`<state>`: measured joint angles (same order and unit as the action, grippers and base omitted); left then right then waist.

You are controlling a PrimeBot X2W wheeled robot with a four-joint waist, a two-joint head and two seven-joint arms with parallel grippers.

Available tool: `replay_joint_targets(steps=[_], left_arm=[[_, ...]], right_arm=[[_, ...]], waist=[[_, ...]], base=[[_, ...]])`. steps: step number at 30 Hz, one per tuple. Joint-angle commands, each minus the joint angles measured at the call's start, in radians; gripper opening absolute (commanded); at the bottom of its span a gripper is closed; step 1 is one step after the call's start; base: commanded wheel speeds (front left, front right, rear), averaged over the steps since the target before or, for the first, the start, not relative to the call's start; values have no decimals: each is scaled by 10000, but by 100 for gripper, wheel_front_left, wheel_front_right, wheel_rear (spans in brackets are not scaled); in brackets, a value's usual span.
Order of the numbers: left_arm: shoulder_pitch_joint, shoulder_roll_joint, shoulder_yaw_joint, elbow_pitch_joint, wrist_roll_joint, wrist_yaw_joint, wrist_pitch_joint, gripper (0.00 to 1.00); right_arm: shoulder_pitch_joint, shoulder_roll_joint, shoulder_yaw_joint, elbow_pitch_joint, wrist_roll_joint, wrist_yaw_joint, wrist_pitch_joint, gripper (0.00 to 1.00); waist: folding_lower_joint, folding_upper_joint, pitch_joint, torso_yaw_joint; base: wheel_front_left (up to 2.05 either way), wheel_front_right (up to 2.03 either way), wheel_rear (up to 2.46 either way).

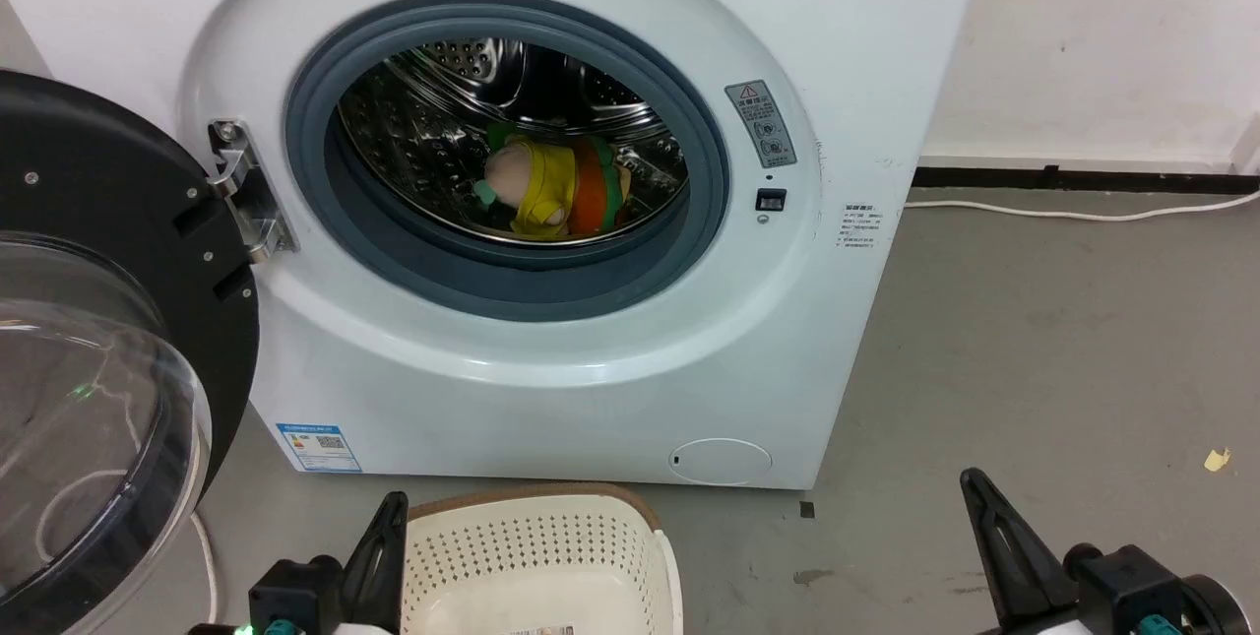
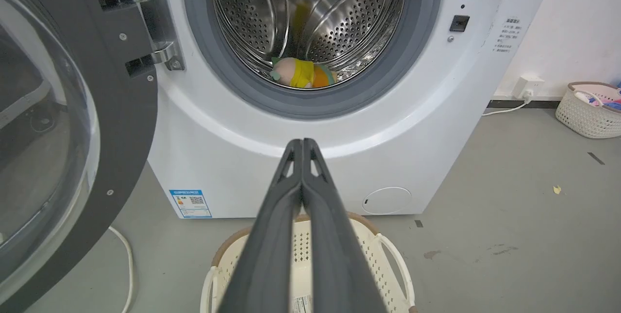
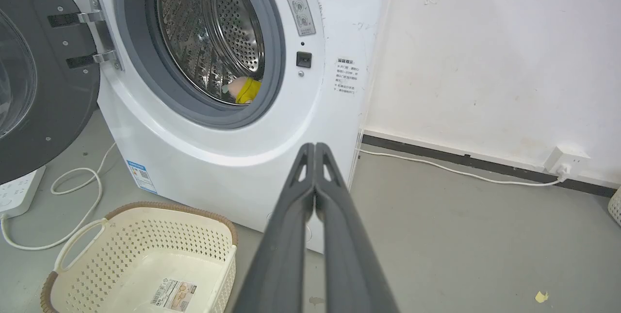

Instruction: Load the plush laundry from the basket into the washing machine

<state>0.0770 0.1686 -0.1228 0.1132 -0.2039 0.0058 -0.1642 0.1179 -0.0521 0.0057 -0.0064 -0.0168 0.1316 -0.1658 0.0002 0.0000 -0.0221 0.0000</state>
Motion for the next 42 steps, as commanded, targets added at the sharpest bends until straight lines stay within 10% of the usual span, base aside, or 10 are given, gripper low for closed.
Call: replay_joint_targets(steps=[1, 42], left_arm=[[-155, -72, 52, -78, 109, -22, 50, 0], [-471, -643, 655, -619, 1099, -41, 867, 0]], right_arm=[[-212, 8, -12, 15, 55, -4, 56, 0], [-708, 14, -35, 40, 113, -7, 878, 0]], waist=[[-1, 0, 3, 0], [-2, 0, 115, 0]], base=[[0, 0, 0], [0, 0, 0]])
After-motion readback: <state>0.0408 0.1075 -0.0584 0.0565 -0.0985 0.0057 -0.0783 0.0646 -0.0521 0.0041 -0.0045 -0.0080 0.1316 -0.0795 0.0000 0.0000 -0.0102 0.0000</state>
